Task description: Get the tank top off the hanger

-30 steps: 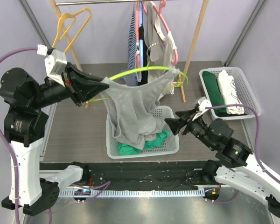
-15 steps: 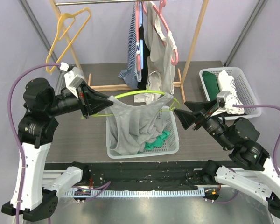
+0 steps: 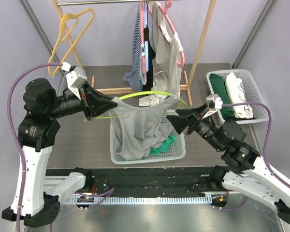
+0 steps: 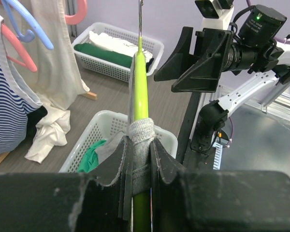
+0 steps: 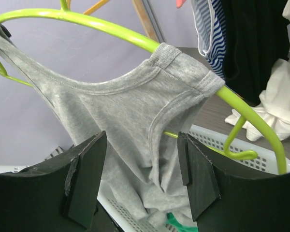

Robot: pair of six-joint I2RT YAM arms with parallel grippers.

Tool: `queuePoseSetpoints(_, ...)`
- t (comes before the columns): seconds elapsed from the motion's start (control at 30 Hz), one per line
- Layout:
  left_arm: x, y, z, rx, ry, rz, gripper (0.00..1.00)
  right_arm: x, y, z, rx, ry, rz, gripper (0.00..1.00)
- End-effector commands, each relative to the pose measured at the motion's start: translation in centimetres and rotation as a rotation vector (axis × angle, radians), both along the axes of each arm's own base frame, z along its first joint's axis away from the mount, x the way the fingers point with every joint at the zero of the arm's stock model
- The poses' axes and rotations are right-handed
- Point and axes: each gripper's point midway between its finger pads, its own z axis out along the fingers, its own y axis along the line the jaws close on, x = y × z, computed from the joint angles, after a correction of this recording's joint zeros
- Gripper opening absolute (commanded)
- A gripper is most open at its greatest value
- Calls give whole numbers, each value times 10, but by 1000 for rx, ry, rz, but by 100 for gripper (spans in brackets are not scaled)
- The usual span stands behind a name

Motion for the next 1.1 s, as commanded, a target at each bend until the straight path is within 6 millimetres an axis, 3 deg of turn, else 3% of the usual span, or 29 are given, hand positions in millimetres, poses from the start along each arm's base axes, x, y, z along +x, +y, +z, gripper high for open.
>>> queuePoseSetpoints(0.0,-7,0,27,-26,-116,-16,0,6,8,28,146,-34,0,68)
queuePoseSetpoints(0.2,-9,0,31,-32,-117,-19,0,14,19,34,179,-31,8,67)
queuePoseSetpoints(0.6,-15,1,39,-41,-130,-28,0,24,23,12,202,19,5,66)
queuePoseSetpoints(0.73,-15,1,39,-42,-132,-25,0,26,21,16,215,10,6,66)
queuePoseSetpoints(1.07,-11,1,32,-38,-117,-13,0,19,23,49,299,-45,71,60)
